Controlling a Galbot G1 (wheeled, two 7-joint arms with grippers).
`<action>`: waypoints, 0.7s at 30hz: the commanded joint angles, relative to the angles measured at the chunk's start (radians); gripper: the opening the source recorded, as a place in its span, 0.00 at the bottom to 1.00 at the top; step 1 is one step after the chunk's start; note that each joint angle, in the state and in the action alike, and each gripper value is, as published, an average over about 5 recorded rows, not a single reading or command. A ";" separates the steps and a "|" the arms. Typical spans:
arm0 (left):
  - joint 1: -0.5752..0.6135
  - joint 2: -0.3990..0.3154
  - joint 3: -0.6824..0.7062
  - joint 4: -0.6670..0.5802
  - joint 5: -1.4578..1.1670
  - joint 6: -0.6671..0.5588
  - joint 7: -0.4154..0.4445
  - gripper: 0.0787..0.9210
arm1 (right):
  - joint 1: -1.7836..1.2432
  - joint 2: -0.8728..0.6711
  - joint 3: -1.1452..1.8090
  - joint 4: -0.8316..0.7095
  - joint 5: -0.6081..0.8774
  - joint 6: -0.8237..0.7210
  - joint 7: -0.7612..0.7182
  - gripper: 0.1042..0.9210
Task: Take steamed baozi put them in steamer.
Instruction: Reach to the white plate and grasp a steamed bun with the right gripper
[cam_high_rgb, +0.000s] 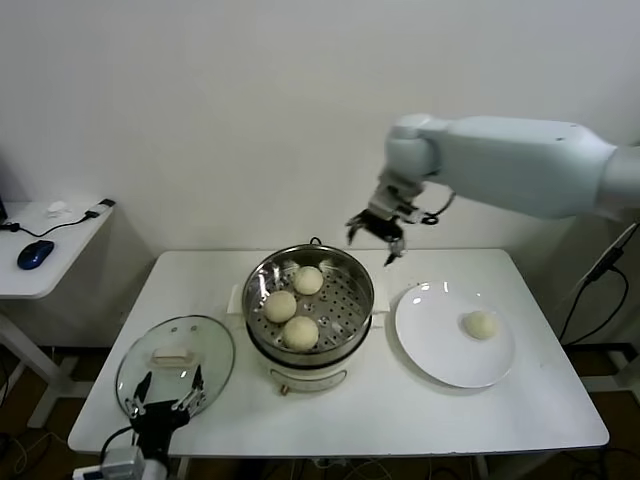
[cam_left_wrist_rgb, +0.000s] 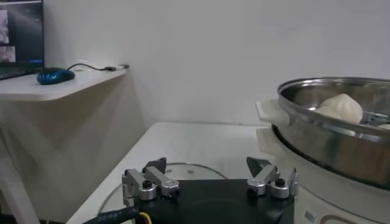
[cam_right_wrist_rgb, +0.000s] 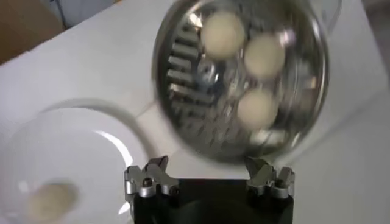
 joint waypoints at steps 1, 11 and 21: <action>0.001 0.001 0.000 0.002 -0.001 -0.001 0.000 0.88 | -0.137 -0.391 -0.069 -0.077 0.046 -0.251 -0.041 0.88; 0.007 -0.013 -0.006 0.015 0.004 -0.004 0.007 0.88 | -0.533 -0.332 0.255 -0.300 -0.158 -0.224 0.002 0.88; 0.031 -0.031 -0.008 0.014 0.015 -0.013 0.006 0.88 | -0.685 -0.229 0.414 -0.415 -0.220 -0.224 0.026 0.88</action>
